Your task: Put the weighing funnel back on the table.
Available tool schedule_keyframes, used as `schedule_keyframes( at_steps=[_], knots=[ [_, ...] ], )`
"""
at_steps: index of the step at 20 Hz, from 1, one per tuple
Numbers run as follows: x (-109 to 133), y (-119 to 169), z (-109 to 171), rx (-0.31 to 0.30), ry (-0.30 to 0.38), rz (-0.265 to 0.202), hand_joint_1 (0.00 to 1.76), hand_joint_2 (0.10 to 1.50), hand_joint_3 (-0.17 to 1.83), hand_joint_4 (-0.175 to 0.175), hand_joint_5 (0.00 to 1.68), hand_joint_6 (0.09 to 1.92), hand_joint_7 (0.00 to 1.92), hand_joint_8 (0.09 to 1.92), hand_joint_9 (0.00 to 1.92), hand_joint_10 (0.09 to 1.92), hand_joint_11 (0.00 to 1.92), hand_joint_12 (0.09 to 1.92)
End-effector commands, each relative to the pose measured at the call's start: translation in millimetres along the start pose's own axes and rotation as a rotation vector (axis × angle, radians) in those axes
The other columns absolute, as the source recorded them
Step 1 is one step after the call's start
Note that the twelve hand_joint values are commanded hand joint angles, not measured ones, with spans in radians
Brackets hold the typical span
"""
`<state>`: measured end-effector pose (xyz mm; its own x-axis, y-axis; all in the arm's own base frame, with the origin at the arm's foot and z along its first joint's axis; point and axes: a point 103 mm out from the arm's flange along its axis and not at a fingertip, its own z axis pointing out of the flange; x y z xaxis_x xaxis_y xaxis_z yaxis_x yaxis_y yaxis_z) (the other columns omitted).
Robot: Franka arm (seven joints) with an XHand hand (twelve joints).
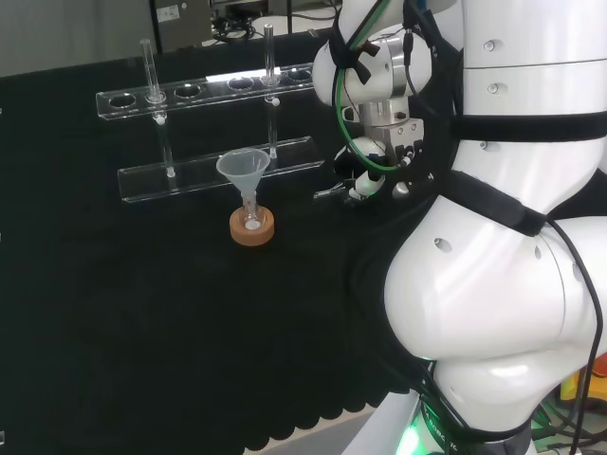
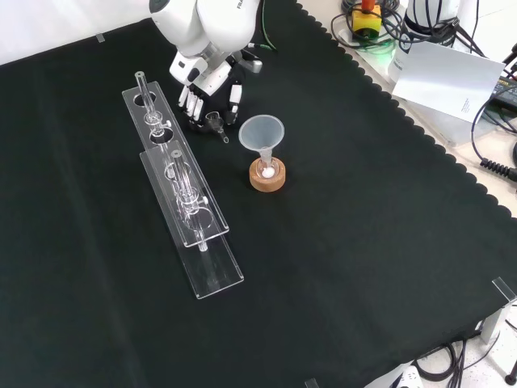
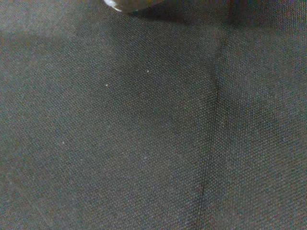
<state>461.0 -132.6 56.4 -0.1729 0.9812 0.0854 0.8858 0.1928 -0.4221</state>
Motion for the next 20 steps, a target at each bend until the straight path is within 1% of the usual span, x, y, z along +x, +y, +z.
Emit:
schedule_keyframes(
  at_steps=[1,3,5,7,8,10,13,16,20],
  knots=[
    [-1,-4,-7,-0.01,-0.005,0.003,0.99,1.04,-0.17,-0.022,0.46,0.78,0.46,0.71,0.64,0.55,0.36,1.29],
    [0,-5,-7,0.0,-0.008,0.006,0.99,1.04,-0.17,-0.04,0.39,0.64,0.45,0.72,0.63,0.57,0.36,1.3],
    [0,-7,-7,0.01,-0.011,0.009,0.98,1.03,-0.17,-0.057,0.32,0.45,0.43,0.73,0.61,0.59,0.35,1.3],
    [1,-8,-7,0.021,-0.016,0.012,0.98,1.02,-0.17,-0.066,0.29,0.27,0.39,0.73,0.59,0.61,0.34,1.31],
    [1,-8,-7,0.029,-0.027,0.013,0.98,1.02,-0.17,-0.068,0.28,0.22,0.37,0.73,0.58,0.61,0.34,1.31],
    [2,-10,-9,0.032,-0.044,0.013,0.97,1.01,-0.17,-0.07,0.27,0.15,0.33,0.72,0.56,0.62,0.32,1.31],
    [3,-16,-21,0.01,-0.052,0.016,0.96,1.0,-0.17,-0.07,0.25,0.09,0.25,0.7,0.49,0.62,0.28,1.33],
    [3,-27,-37,-0.015,-0.064,0.022,0.95,0.99,-0.17,-0.069,0.24,0.09,0.22,0.69,0.45,0.63,0.24,1.33],
    [6,-45,-60,-0.045,-0.082,0.036,0.94,0.99,-0.17,-0.068,0.25,0.09,0.23,0.7,0.45,0.63,0.23,1.34]
  ],
)
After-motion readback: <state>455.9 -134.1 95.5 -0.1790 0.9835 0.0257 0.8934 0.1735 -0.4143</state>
